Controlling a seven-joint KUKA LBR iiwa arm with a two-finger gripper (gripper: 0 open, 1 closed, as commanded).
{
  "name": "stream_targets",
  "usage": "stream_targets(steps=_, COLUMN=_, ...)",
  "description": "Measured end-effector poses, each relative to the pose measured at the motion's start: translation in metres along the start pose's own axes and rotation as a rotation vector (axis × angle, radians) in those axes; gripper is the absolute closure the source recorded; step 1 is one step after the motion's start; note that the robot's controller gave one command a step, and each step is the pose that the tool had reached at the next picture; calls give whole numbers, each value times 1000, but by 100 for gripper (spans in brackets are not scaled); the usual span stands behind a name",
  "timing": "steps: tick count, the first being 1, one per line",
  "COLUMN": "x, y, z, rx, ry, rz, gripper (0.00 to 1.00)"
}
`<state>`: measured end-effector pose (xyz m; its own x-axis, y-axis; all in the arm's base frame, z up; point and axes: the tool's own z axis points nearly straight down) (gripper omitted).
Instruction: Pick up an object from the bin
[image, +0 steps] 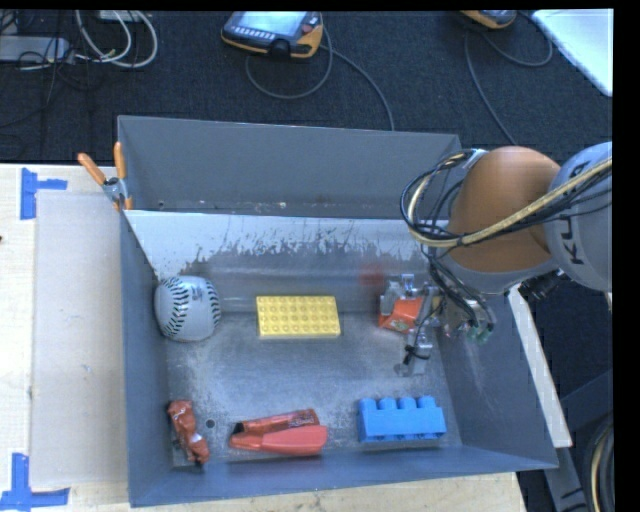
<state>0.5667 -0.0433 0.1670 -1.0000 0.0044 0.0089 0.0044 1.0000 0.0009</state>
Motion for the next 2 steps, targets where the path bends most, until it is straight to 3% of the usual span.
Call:
stream_targets(steps=1, x=-2, y=0, z=-5, rx=1, ry=-8, rz=-1, gripper=0)
stream_targets(steps=2, x=31, y=-9, z=35, rx=0, ry=-8, rz=-100, gripper=0)
